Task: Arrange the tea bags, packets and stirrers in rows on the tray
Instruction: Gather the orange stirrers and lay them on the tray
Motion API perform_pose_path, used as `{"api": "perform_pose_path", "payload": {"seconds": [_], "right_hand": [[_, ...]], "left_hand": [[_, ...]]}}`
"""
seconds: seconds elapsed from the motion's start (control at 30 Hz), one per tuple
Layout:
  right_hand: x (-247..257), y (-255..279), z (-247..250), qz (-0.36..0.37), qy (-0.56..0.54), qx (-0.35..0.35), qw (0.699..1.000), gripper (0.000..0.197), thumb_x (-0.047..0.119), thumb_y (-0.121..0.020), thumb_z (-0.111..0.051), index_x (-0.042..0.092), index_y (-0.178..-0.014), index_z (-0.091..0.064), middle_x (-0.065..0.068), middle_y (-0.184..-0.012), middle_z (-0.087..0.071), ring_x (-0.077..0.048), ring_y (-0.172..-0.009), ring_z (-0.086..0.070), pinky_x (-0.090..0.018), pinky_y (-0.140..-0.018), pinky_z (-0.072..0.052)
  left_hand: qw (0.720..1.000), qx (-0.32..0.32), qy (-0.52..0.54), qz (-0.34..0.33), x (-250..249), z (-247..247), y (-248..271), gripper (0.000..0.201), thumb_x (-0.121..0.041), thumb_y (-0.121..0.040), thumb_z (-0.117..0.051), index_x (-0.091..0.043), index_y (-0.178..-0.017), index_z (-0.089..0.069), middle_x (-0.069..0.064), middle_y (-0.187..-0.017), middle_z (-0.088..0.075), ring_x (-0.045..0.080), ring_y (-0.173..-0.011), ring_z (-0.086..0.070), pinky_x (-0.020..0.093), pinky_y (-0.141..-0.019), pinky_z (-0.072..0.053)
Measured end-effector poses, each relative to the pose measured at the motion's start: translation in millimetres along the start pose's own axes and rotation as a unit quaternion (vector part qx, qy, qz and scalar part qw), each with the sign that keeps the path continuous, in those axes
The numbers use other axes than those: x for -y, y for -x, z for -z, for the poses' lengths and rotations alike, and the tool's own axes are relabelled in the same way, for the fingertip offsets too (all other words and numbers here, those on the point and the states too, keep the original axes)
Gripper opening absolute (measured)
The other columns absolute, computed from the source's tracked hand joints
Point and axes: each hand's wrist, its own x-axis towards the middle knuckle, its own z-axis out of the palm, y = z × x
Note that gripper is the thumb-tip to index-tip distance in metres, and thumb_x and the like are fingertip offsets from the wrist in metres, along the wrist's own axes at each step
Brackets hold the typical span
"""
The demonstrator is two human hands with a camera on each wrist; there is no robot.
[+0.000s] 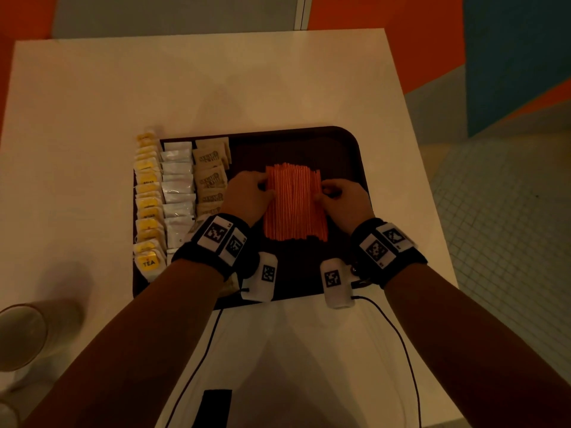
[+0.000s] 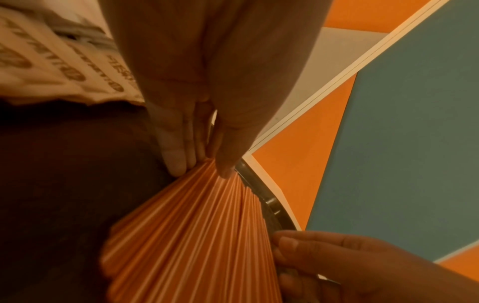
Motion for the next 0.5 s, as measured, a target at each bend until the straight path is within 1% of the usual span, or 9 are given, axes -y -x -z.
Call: {"api": "perform_pose_path", "payload": {"seconds": [0.07,0.17,0.2,0.27,0.3,0.33,0.4,0.43,0.5], "right_hand": [[-2.3,-0.7,1.8,0.010,0.008,0.001,1.000,0.029,0.021,-0.089,-0.059,0.013,-0.117,-0.062,-0.005,-0.117,-0.064,-0.017,-0.104,-0.059,-0.020,-0.085,-0.041],[-3.0,-0.3,4.2,0.033,-0.008,0.019,0.999,0.030,0.016,-0.089,-0.058,0.015,-0.119,-0.061,-0.002,-0.114,-0.063,-0.009,-0.096,-0.057,-0.020,-0.087,-0.042],[-3.0,-1.0,4.1,0.047,-0.006,0.023,0.999,0.031,0.015,-0.088,-0.058,0.017,-0.119,-0.061,-0.002,-0.115,-0.063,-0.009,-0.095,-0.056,-0.021,-0.087,-0.043],[-3.7,-3.0,1.7,0.071,0.009,0.017,0.997,0.032,0.016,-0.088,-0.058,0.020,-0.120,-0.060,-0.004,-0.117,-0.062,-0.011,-0.098,-0.057,-0.023,-0.089,-0.044],[-3.0,-3.1,0.8,0.079,0.012,0.004,0.997,0.034,0.016,-0.087,-0.059,0.020,-0.121,-0.060,-0.005,-0.119,-0.060,-0.013,-0.102,-0.055,-0.024,-0.091,-0.044],[-2.1,-2.4,-0.4,0.085,0.009,-0.007,0.996,0.036,0.017,-0.086,-0.061,0.019,-0.122,-0.058,-0.007,-0.121,-0.058,-0.014,-0.106,-0.053,-0.025,-0.094,-0.043],[1.2,2.0,-0.9,0.095,0.005,0.007,0.995,0.050,0.021,-0.082,-0.067,0.018,-0.129,-0.051,-0.008,-0.130,-0.048,-0.017,-0.117,-0.045,-0.031,-0.103,-0.041],[2.2,5.7,-1.9,0.097,0.020,0.043,0.994,0.062,0.025,-0.078,-0.072,0.019,-0.134,-0.045,-0.008,-0.137,-0.040,-0.020,-0.125,-0.038,-0.036,-0.107,-0.037],[2.7,14.3,-6.5,0.113,0.097,0.122,0.981,0.087,0.034,-0.068,-0.079,0.025,-0.141,-0.033,-0.007,-0.149,-0.022,-0.030,-0.136,-0.020,-0.047,-0.113,-0.023]], "left_hand": [[1.000,-0.009,0.006,0.000,1.6,-0.1,4.1,0.026,-0.015,-0.091,-0.057,-0.009,-0.116,-0.064,0.011,-0.114,-0.066,0.021,-0.097,-0.062,0.022,-0.078,-0.043],[0.999,-0.031,0.008,-0.013,5.6,-0.5,8.8,0.025,-0.012,-0.089,-0.058,-0.006,-0.112,-0.064,0.015,-0.107,-0.067,0.019,-0.083,-0.060,0.020,-0.068,-0.044],[0.999,-0.030,0.008,-0.017,6.8,-0.9,9.8,0.026,-0.012,-0.088,-0.060,-0.007,-0.114,-0.064,0.015,-0.107,-0.067,0.018,-0.083,-0.059,0.022,-0.069,-0.045],[1.000,-0.022,0.005,-0.014,7.3,-1.6,11.0,0.038,-0.016,-0.085,-0.063,-0.015,-0.123,-0.058,0.013,-0.114,-0.063,0.020,-0.096,-0.058,0.030,-0.083,-0.048],[1.000,-0.016,-0.001,-0.007,6.6,-1.5,11.7,0.044,-0.018,-0.084,-0.065,-0.018,-0.127,-0.054,0.012,-0.119,-0.059,0.022,-0.106,-0.055,0.033,-0.091,-0.046],[1.000,-0.010,-0.009,0.002,5.1,-1.5,12.4,0.049,-0.019,-0.084,-0.065,-0.019,-0.130,-0.050,0.012,-0.123,-0.055,0.024,-0.113,-0.050,0.034,-0.095,-0.043],[1.000,0.003,-0.023,0.016,2.5,-1.3,13.7,0.056,-0.021,-0.084,-0.066,-0.021,-0.135,-0.044,0.013,-0.128,-0.050,0.026,-0.118,-0.045,0.031,-0.092,-0.037],[0.999,0.009,-0.027,0.023,1.1,-0.4,14.5,0.059,-0.023,-0.084,-0.066,-0.023,-0.137,-0.041,0.014,-0.129,-0.046,0.027,-0.117,-0.045,0.028,-0.089,-0.036],[0.999,0.021,-0.033,0.030,-0.7,0.9,16.4,0.062,-0.023,-0.084,-0.066,-0.025,-0.139,-0.038,0.014,-0.130,-0.041,0.027,-0.115,-0.046,0.024,-0.085,-0.034]]}}
